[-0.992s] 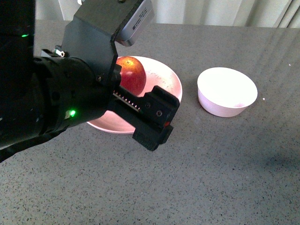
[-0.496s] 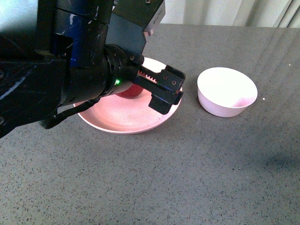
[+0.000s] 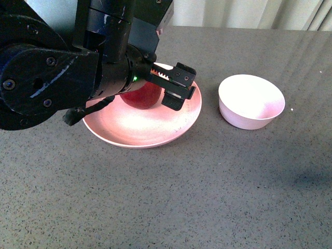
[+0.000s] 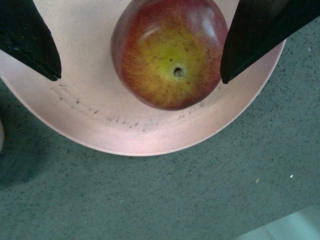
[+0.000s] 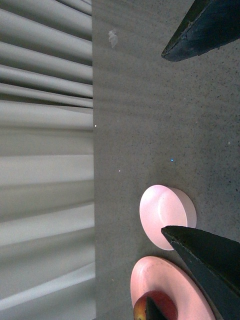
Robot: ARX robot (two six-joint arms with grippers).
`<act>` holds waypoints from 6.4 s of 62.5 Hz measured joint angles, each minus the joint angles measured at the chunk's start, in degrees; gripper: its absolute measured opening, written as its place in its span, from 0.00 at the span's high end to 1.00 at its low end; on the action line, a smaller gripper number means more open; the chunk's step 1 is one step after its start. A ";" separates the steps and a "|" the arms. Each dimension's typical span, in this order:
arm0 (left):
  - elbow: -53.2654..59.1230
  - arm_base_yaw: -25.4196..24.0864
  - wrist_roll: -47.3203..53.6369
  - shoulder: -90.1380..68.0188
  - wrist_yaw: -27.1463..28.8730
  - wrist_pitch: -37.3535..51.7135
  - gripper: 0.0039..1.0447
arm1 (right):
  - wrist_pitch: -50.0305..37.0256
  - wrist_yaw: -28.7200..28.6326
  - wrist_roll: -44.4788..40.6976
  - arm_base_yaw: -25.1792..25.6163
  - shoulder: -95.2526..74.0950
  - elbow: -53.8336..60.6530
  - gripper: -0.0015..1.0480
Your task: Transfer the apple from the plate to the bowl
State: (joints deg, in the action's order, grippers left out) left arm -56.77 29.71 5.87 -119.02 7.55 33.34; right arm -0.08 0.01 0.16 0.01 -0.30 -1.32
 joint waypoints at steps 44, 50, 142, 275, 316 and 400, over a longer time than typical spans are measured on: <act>-2.67 -1.51 -0.94 -3.96 2.97 -1.99 0.24 | 0.00 0.00 0.00 0.00 0.00 0.00 0.09; -2.67 -0.87 -1.33 -3.15 2.10 -2.67 0.28 | 0.00 0.00 0.00 0.00 0.00 0.00 0.09; -21.09 14.88 -9.62 -10.23 -5.70 -10.10 0.19 | 0.00 0.00 0.00 0.00 0.00 0.00 0.09; 54.14 -23.63 -6.47 66.10 -1.64 16.11 0.99 | 0.00 -0.02 0.00 0.00 0.00 0.00 0.09; 55.91 -29.48 -6.34 94.55 -7.54 -9.05 0.99 | 0.00 -0.02 -0.02 0.00 0.00 0.00 0.09; 55.91 -29.53 -6.34 118.14 -7.54 -33.35 0.53 | 0.00 0.00 -0.02 0.00 0.00 0.00 0.09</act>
State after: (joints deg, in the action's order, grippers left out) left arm -0.86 0.19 -0.47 -0.89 0.01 -0.01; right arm -0.08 0.01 0.14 0.01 -0.30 -1.32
